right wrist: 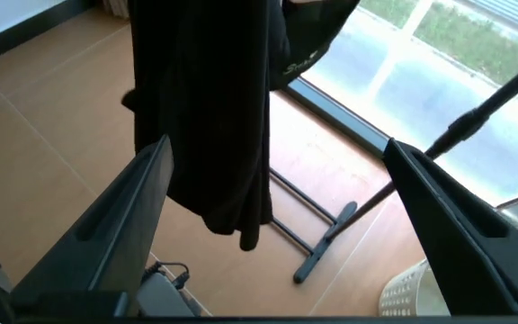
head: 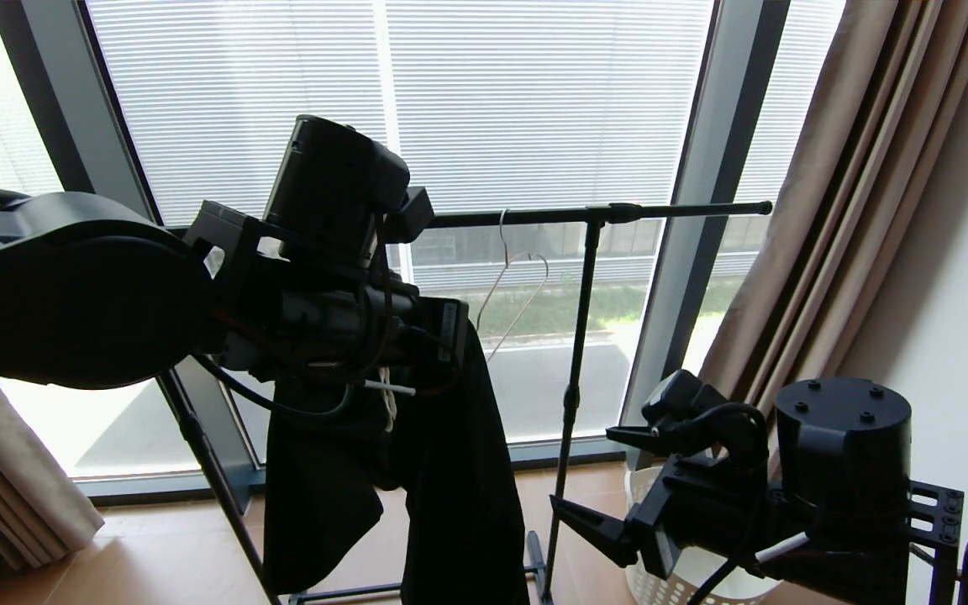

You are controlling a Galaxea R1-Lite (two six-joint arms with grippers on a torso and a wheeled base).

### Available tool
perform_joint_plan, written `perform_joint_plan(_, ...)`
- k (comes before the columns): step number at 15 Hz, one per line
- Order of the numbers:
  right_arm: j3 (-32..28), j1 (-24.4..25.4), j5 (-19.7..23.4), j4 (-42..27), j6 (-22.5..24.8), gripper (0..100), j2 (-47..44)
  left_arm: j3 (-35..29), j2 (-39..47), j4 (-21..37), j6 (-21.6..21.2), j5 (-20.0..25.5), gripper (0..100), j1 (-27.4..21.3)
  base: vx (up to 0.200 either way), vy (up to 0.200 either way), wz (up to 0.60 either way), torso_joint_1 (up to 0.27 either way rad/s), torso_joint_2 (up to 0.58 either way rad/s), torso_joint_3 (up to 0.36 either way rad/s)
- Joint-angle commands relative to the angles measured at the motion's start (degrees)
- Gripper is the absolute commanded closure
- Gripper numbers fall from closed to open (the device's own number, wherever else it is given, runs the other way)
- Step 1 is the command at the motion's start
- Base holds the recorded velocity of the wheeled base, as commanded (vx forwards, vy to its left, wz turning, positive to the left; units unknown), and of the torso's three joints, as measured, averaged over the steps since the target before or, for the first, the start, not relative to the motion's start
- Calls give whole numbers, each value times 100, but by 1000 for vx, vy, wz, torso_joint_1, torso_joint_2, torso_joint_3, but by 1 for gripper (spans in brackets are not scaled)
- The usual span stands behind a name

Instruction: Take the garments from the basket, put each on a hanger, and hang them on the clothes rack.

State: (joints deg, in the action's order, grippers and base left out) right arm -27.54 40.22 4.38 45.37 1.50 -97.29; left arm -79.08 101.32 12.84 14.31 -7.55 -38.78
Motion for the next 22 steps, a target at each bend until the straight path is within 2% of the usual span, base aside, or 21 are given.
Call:
perform_joint_plan(1,-498,259,-130,15,-1,0,-246,15,73,8,1,-45,100,-16,0,0,0,0,0,0)
perform_joint_plan(2,-841,540,-508,-11,-1,0,-396,7,108,8,1,-116,100,-16,0,0,0,0,0,0)
perform_joint_plan(4,-1315,847,-974,-2,-1,0,-703,7,169,8,1,-274,100,-25,0,0,0,0,0,0)
perform_joint_plan(7,-1781,935,-1088,-20,-1,0,-1046,7,196,8,-7,-432,100,-25,0,0,0,0,0,0)
perform_joint_plan(8,-2168,918,-1334,-11,-1,0,-1389,7,187,8,-7,-441,100,-42,0,0,0,0,0,0)
perform_joint_plan(11,-2607,645,-1396,-11,-62,0,-1828,33,178,17,-16,-608,100,-104,0,0,0,0,0,0)
perform_joint_plan(17,-2572,206,-1387,-11,-80,0,-1872,33,116,17,-16,-643,100,-95,0,0,0,0,0,0)
perform_joint_plan(22,-2054,92,-1325,94,-159,0,-1776,33,-33,26,-34,-643,100,-60,0,0,0,0,0,0)
